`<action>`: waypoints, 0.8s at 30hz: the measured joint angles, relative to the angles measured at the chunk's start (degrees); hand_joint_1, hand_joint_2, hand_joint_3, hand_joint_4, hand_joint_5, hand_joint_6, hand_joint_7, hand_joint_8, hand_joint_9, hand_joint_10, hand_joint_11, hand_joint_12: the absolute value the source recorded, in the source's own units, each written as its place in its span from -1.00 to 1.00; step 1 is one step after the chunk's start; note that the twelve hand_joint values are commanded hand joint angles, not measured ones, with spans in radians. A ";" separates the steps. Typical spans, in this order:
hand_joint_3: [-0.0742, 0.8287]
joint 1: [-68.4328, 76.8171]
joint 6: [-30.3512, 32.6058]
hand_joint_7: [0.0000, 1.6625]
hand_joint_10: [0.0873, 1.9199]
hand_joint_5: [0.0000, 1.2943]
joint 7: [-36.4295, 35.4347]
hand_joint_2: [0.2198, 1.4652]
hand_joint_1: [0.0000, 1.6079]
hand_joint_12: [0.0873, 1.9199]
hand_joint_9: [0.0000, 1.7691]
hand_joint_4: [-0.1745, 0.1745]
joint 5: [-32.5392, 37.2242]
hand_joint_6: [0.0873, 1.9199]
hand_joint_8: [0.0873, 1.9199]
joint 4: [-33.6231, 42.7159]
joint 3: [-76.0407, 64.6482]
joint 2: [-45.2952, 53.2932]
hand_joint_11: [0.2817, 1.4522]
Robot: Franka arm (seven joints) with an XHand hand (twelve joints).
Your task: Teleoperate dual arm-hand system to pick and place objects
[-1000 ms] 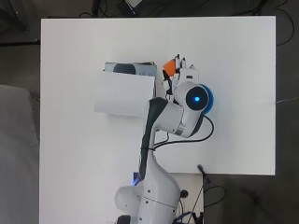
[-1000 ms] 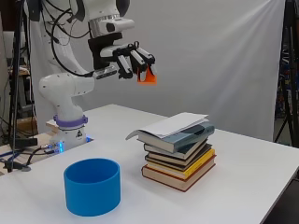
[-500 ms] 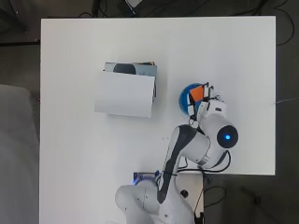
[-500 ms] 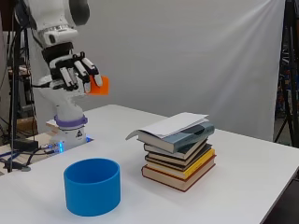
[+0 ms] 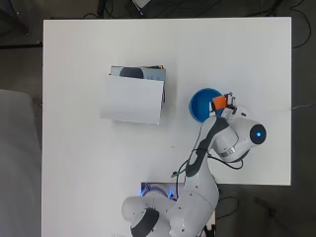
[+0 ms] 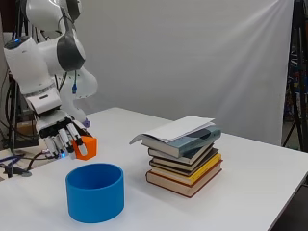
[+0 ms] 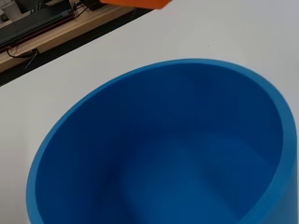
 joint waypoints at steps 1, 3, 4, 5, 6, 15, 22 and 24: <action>-0.84 0.04 -0.24 0.67 1.00 0.28 -0.37 0.55 0.18 0.87 0.80 1.00 0.99 0.22 1.00 -0.21 0.08 0.45 0.60; -0.83 0.10 -0.97 0.65 1.00 0.28 -1.10 0.55 0.18 0.87 0.78 1.00 2.28 0.22 1.00 -0.25 0.18 1.04 0.59; -0.83 0.11 -1.17 0.64 1.00 0.28 -1.28 0.55 0.17 0.87 0.78 1.00 2.49 0.22 1.00 -0.35 0.33 1.32 0.58; -0.83 0.11 -1.29 0.63 1.00 0.27 -1.21 0.55 0.17 0.88 0.77 1.00 2.52 0.23 1.00 -0.58 0.56 1.38 0.57; -0.84 0.06 -1.41 0.61 1.00 0.21 -0.96 0.52 0.13 0.89 0.76 0.72 2.46 -0.07 1.00 -0.92 0.90 1.15 0.55; -0.82 -0.34 -5.96 -0.68 -1.00 -0.79 6.98 0.04 -0.77 -1.00 -0.57 0.10 -2.89 -1.00 -1.00 -1.49 4.58 -1.07 -0.76; -0.83 -1.04 -1.58 -0.09 -1.00 -0.13 3.85 0.41 0.01 -1.00 0.05 0.41 -1.40 -1.00 -1.00 -0.82 5.17 -1.17 -0.29; -0.84 -1.51 0.10 0.00 -1.00 -0.04 2.11 0.43 0.02 -1.00 0.11 0.44 -1.16 -1.00 -1.00 -3.60 6.26 -4.27 -0.26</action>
